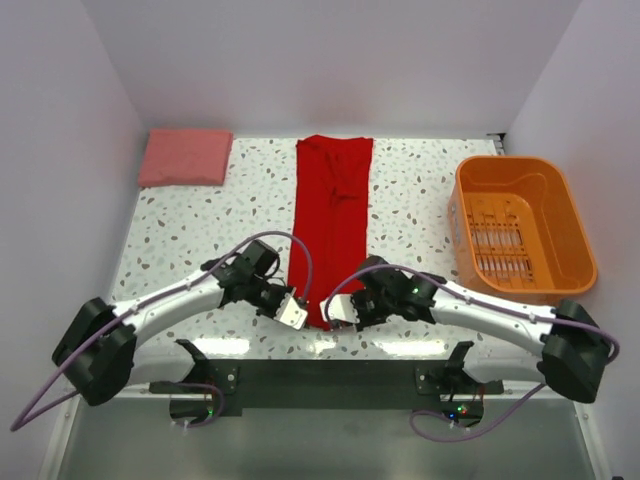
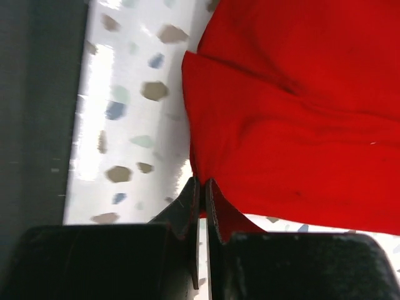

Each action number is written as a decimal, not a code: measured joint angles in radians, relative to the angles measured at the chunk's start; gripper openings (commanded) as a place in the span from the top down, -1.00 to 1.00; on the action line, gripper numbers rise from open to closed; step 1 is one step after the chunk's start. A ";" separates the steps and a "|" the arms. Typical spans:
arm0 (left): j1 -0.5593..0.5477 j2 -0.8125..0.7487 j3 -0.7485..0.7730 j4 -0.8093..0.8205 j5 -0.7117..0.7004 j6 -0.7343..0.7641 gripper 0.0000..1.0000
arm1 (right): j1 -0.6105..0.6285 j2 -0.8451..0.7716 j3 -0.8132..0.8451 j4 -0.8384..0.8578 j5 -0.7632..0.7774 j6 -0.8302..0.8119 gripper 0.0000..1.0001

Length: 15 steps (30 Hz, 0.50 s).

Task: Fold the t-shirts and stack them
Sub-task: Fold the tshirt

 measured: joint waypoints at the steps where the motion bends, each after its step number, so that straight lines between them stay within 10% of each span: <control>1: -0.018 -0.032 -0.001 -0.013 0.009 -0.021 1.00 | 0.023 -0.034 0.000 -0.018 0.000 0.018 1.00; 6: -0.058 -0.171 0.003 -0.061 0.050 -0.137 1.00 | 0.051 -0.126 0.023 -0.116 0.000 0.076 1.00; 15: 0.133 0.041 0.209 -0.143 0.071 -0.094 1.00 | -0.192 -0.042 0.161 -0.174 -0.039 -0.012 1.00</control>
